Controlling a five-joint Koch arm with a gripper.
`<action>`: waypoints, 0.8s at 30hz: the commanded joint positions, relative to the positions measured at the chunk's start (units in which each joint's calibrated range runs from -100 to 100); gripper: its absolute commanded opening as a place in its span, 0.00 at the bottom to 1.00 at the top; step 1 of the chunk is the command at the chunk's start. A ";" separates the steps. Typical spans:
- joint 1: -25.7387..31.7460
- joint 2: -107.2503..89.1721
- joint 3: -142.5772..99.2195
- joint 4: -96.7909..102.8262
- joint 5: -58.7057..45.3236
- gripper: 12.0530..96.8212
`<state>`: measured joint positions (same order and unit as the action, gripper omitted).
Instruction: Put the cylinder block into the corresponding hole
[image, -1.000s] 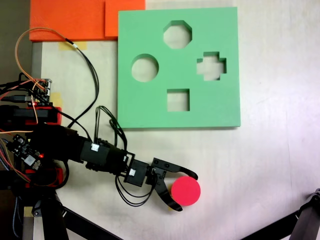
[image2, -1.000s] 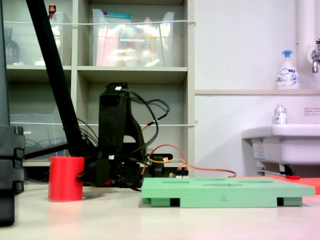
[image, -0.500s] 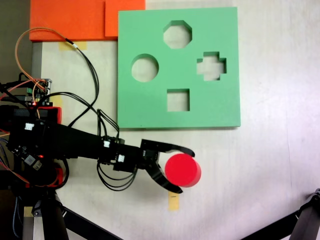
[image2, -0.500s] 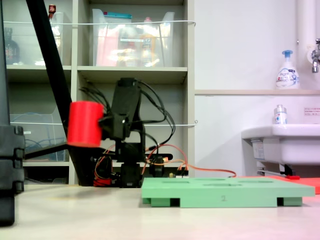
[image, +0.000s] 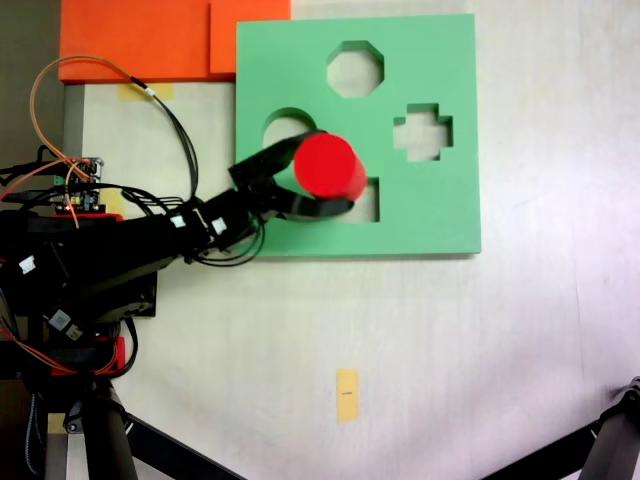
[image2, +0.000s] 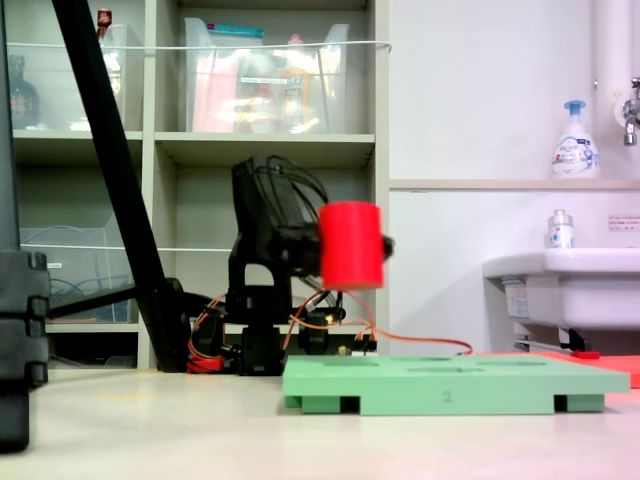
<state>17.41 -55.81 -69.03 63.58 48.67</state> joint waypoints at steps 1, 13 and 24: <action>2.00 -2.71 0.04 1.27 0.15 0.31; 6.64 1.07 -8.13 7.72 0.24 0.31; 8.45 15.31 -6.94 14.56 0.73 0.31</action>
<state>25.37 -41.18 -78.34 70.04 48.77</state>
